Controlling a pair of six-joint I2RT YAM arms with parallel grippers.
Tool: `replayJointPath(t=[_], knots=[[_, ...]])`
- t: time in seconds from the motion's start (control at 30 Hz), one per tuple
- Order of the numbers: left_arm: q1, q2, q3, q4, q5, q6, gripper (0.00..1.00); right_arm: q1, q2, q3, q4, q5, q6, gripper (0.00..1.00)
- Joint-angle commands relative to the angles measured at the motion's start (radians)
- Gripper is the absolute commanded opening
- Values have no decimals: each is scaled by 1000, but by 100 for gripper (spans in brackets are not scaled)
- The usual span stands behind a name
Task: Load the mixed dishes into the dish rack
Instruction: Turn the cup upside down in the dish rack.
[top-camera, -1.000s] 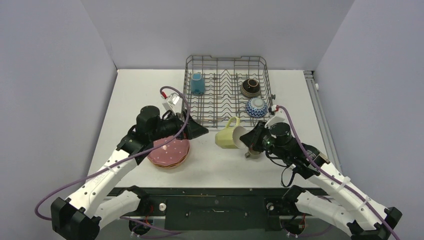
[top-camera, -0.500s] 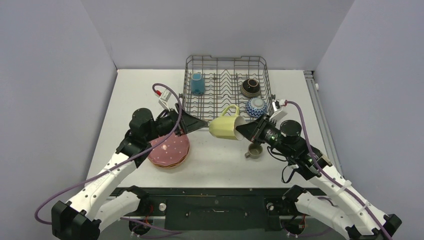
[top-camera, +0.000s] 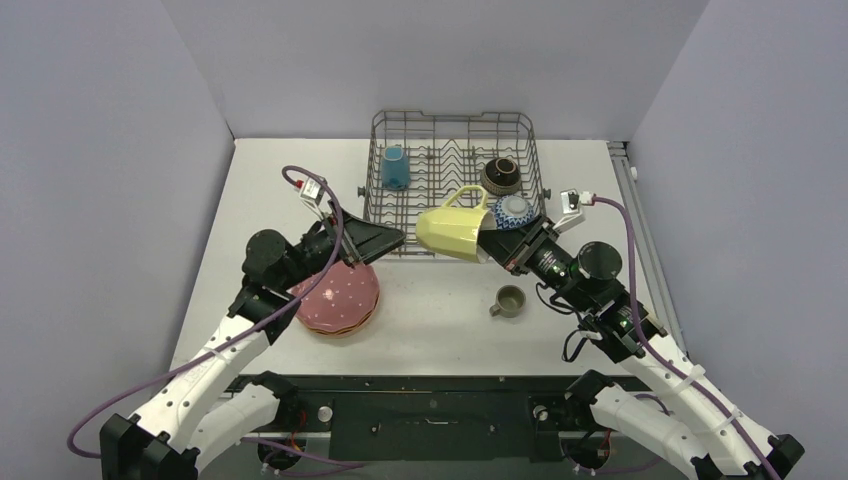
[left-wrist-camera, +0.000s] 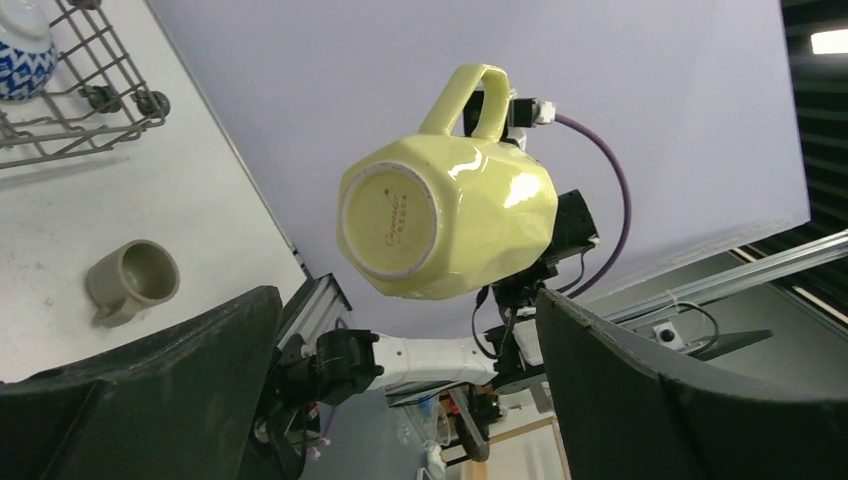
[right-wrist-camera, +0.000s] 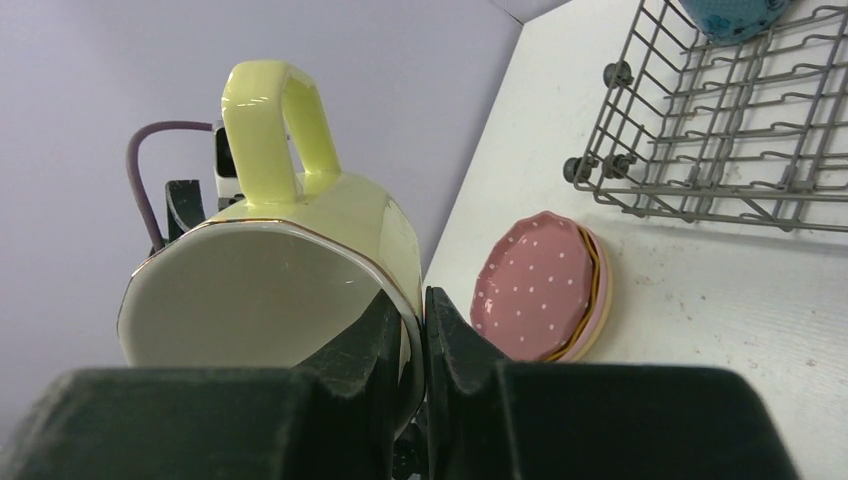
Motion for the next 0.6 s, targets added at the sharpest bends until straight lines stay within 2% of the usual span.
replayJointPath(t=[0.0,0.17,0.57], knots=[[5,-21,-25,204,-29,-96,96,-8,-9,13,245,15,71,0],[5,-10,-63,308,-48,-168,96,-1,16,6,320,12,106,0],[5,-15,-91,378,-73,-205,96,102,101,49,405,60,104,0]])
